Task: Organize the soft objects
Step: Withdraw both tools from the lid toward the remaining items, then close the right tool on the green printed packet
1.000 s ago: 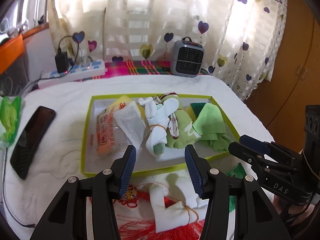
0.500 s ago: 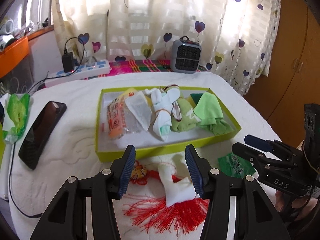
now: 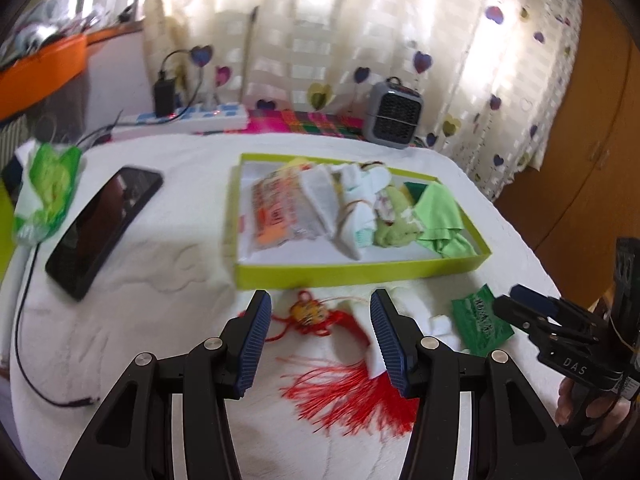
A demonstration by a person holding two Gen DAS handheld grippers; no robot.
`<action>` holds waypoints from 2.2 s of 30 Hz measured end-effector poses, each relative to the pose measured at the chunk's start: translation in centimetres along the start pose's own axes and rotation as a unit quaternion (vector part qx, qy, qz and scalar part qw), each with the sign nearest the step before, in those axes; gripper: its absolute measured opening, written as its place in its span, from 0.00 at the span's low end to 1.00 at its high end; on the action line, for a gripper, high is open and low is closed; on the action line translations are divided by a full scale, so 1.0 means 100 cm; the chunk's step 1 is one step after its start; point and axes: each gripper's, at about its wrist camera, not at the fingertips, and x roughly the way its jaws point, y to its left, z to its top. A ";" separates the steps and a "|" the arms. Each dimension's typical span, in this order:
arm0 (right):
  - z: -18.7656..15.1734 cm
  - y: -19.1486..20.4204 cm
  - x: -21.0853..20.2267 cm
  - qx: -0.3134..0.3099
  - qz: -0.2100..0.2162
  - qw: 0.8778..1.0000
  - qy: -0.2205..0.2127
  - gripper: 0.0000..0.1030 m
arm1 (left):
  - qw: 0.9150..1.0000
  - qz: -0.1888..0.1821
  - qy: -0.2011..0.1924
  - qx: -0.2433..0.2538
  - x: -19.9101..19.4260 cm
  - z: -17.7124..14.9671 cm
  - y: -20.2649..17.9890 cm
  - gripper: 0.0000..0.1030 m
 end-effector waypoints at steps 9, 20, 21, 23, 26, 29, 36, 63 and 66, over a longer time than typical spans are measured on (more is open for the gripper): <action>-0.010 -0.014 0.003 0.018 -0.010 1.000 0.015 0.51 | 0.999 -0.005 0.017 -0.031 0.006 -0.013 0.025 0.49; -0.015 -0.035 0.015 0.040 -0.006 0.999 0.032 0.59 | 0.999 -0.008 0.023 -0.033 0.014 -0.016 0.027 0.49; -0.015 -0.035 0.016 0.040 -0.004 0.999 0.033 0.59 | 0.999 -0.008 0.024 -0.033 0.014 -0.016 0.027 0.49; -0.014 -0.035 0.018 0.041 0.003 0.999 0.035 0.59 | 0.999 -0.005 0.027 -0.034 0.016 -0.016 0.027 0.49; -0.015 -0.035 0.022 0.041 0.009 0.998 0.041 0.59 | 0.999 -0.004 0.028 -0.033 0.016 -0.016 0.027 0.49; -0.016 -0.033 0.024 0.036 0.011 0.998 0.042 0.59 | 0.999 -0.003 0.030 -0.033 0.017 -0.017 0.027 0.49; -0.015 -0.028 0.027 0.026 0.002 0.999 0.045 0.59 | 0.999 0.005 0.033 -0.028 0.017 -0.021 0.023 0.49; -0.019 -0.027 0.022 0.006 0.018 0.999 0.037 0.16 | 0.998 0.013 0.032 0.044 0.011 -0.015 -0.030 0.49; -0.019 -0.029 0.020 0.010 0.026 0.999 0.033 0.13 | 0.998 0.012 0.029 0.045 0.009 -0.014 -0.033 0.49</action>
